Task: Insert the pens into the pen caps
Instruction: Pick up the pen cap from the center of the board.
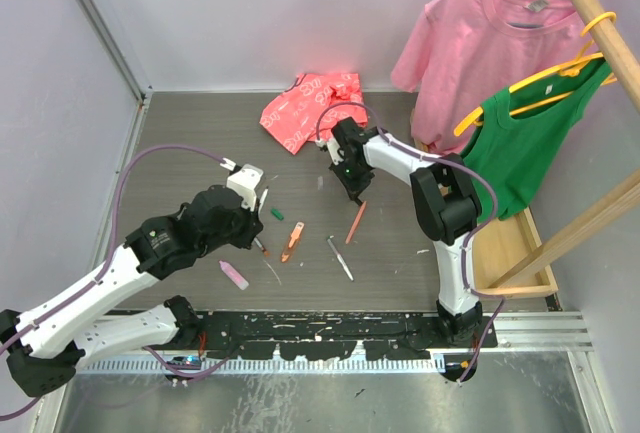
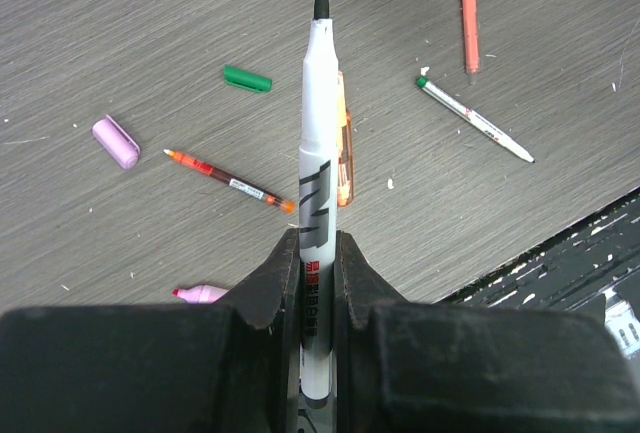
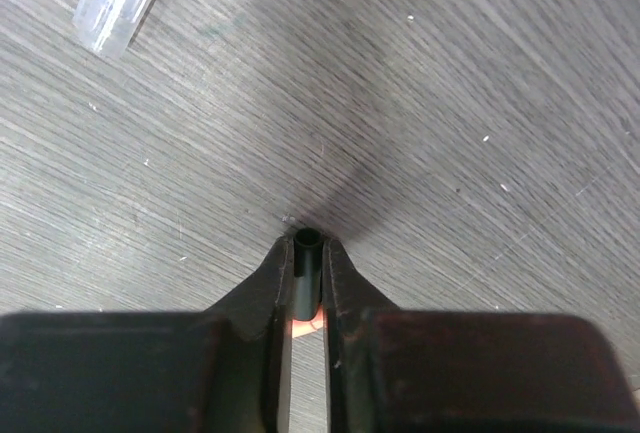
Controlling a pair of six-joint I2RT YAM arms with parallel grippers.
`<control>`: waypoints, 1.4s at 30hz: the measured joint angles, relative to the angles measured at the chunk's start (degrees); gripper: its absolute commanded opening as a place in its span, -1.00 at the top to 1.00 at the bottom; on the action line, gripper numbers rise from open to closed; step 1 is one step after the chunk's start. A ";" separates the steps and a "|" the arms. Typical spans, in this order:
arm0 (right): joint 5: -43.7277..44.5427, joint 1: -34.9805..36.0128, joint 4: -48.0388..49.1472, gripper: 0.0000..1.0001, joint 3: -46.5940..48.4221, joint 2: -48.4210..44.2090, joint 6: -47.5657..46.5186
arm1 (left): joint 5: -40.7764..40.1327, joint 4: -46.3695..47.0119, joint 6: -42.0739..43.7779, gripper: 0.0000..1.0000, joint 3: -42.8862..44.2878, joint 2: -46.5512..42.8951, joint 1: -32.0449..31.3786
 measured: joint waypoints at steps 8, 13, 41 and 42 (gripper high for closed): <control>-0.04 0.00 -0.15 0.99 0.66 -0.26 1.11 | -0.37 0.22 -0.04 1.00 -0.02 -0.72 0.00; -0.07 0.00 0.20 0.99 1.11 -3.80 2.95 | -2.25 2.25 -0.39 1.00 -0.98 -4.83 0.00; -9.44 0.00 41.53 0.99 -25.77 -65.29 39.98 | 5.73 19.91 -5.07 1.00 -2.29 -11.02 0.04; -9.07 0.00 43.50 0.99 -27.30 -66.64 41.94 | 6.38 20.31 -5.49 1.00 -2.29 -10.54 0.04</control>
